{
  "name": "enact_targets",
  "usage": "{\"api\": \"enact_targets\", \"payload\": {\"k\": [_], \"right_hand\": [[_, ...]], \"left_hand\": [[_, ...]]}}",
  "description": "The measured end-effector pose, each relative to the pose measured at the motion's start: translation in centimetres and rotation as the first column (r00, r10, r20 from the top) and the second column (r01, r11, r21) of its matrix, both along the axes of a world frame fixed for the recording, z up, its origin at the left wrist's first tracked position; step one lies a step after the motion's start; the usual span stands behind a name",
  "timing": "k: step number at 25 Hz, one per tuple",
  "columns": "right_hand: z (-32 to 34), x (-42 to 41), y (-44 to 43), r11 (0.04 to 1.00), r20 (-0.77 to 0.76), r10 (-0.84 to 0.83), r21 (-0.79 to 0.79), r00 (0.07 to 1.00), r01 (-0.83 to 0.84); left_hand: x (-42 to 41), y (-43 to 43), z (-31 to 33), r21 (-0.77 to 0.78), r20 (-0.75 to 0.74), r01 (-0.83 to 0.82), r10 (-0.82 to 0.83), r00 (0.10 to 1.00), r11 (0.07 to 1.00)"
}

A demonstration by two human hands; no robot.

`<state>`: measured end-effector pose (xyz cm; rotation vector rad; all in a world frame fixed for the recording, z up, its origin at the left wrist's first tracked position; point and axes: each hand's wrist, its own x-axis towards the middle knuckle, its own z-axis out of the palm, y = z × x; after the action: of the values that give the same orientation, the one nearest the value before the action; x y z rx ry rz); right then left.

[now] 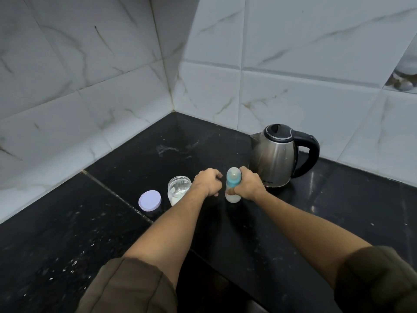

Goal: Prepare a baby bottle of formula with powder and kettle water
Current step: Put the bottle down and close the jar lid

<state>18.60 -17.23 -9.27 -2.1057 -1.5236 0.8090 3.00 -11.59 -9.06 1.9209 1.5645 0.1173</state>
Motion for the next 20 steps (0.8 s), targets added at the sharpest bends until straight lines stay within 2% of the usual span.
{"api": "enact_targets", "payload": {"k": [9,13,17,20], "right_hand": [[2.6,0.8,1.1,0.988,0.021,0.076,-0.136,0.997,-0.073],[7.2,-0.6,2.2,0.998,-0.012,0.047,0.052,0.999,-0.047],[10.9,-5.1,4.2,0.958,0.109,0.057,0.274,0.992,-0.085],[12.2,-9.9,5.9,0.935,0.116,0.162,0.300,0.980,-0.190]], "left_hand": [[-2.0,2.4,2.2,0.097,0.050,-0.131,0.127,0.991,0.987],[-3.6,2.9,4.6,0.214,0.066,-0.185,0.175,0.982,0.959],[-5.6,3.2,7.1,0.337,0.095,-0.233,0.214,0.972,0.912],[-8.5,3.1,8.5,0.424,0.104,-0.302,0.286,0.953,0.854]]}}
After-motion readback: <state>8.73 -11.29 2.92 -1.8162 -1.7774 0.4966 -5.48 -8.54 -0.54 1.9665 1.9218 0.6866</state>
